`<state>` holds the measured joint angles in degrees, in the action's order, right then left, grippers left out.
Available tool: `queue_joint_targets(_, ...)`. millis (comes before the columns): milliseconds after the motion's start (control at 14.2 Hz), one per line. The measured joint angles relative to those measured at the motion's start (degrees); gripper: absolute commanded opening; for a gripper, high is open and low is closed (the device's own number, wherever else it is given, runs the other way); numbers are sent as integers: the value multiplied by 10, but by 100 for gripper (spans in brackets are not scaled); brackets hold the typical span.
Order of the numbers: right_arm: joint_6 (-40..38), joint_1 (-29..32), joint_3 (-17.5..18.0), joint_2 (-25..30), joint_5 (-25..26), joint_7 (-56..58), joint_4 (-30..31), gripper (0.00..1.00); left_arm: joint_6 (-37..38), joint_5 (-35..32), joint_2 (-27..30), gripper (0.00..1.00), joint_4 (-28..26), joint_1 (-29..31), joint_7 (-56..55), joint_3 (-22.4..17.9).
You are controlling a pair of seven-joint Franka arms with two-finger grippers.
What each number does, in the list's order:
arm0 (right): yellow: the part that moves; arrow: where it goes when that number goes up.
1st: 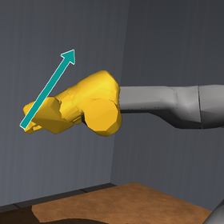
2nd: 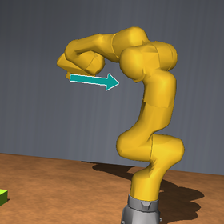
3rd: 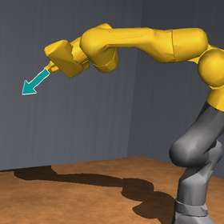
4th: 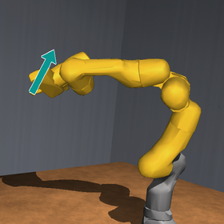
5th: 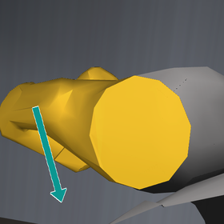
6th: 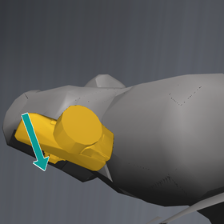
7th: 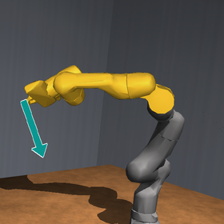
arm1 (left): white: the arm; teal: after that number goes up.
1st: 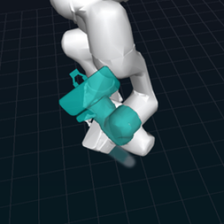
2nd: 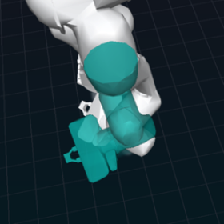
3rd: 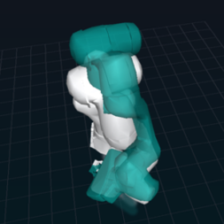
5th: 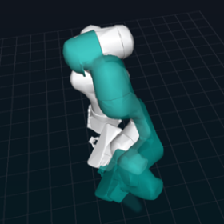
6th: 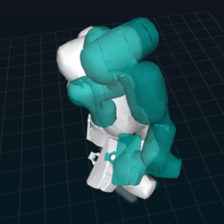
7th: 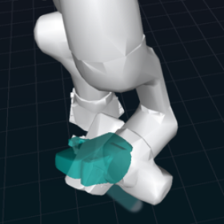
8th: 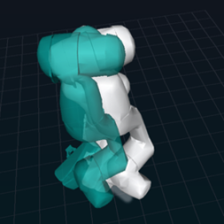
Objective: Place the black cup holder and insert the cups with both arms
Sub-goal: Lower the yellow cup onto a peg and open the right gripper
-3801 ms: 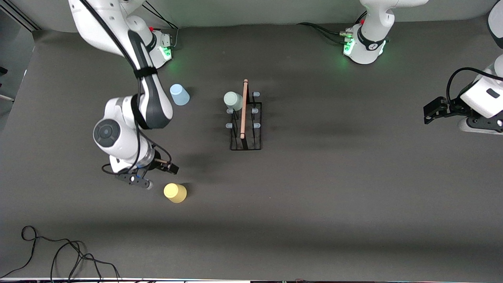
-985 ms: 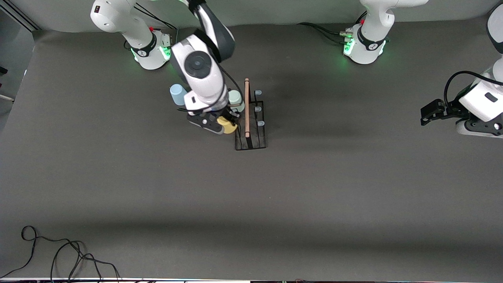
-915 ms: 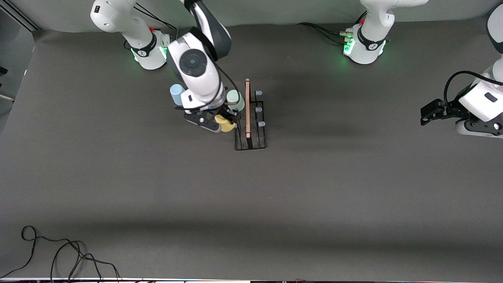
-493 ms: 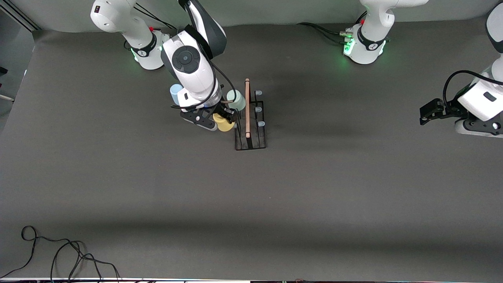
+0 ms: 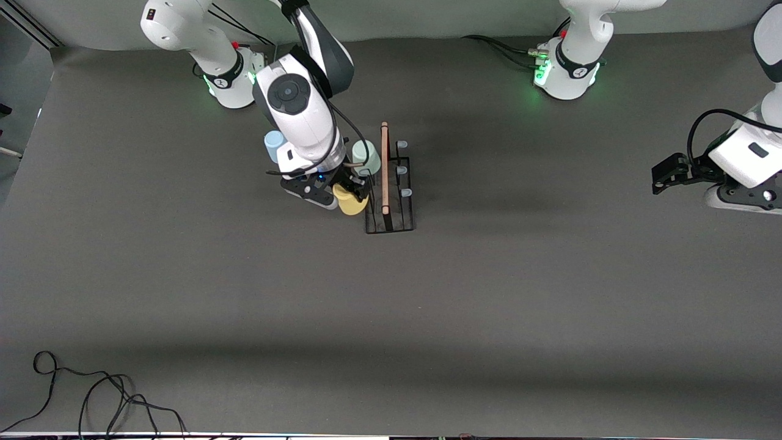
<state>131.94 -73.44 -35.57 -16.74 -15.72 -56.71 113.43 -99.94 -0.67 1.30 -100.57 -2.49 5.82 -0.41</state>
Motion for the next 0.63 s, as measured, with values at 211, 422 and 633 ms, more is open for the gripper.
queue_joint_targets(211,8,0,0,-10,-3,-1,-1,0,0,-1,0,99,0,0,0,0)
queue_joint_targets(422,8,-3,2,-11,-11,-1,-2,0,-1,-2,-1,99,0,0,0,0)
queue_joint_targets(633,8,-7,4,-10,-15,-2,-2,0,-1,-3,-2,99,0,0,0,0)
